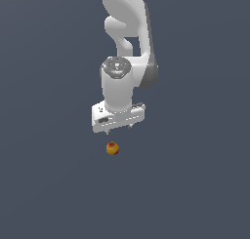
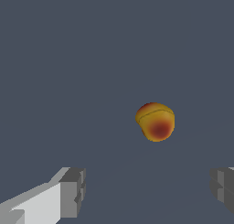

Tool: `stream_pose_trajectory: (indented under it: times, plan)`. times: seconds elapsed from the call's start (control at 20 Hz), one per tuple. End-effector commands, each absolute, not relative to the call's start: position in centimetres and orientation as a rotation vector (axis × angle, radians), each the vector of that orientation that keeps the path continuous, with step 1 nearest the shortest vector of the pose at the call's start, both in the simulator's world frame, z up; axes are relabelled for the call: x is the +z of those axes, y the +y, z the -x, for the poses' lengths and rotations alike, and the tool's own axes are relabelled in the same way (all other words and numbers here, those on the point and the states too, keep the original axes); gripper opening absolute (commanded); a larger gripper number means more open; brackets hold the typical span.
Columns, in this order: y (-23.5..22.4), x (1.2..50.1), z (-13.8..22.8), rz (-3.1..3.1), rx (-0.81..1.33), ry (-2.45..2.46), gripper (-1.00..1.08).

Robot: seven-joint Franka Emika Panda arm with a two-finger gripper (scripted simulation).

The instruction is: Pick up the object and move it to a goal position.

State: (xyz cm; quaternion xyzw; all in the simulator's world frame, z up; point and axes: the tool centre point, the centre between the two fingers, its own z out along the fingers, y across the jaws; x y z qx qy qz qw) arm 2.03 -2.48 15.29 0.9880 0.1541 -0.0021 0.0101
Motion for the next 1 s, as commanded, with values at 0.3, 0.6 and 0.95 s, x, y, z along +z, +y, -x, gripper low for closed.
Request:
stream_pose_trajectory:
  times: [0.3, 0.6, 0.95]
  plan:
    - [-3.6, 13.1, -3.3, -3.017, -0.011, 0.814, 1.00]
    - [-4.4, 11.5, -4.2, -2.951, -0.010, 1.041, 1.00]
    - [-5.3, 9.8, -4.9, -2.868, -0.006, 1.268, 1.00]
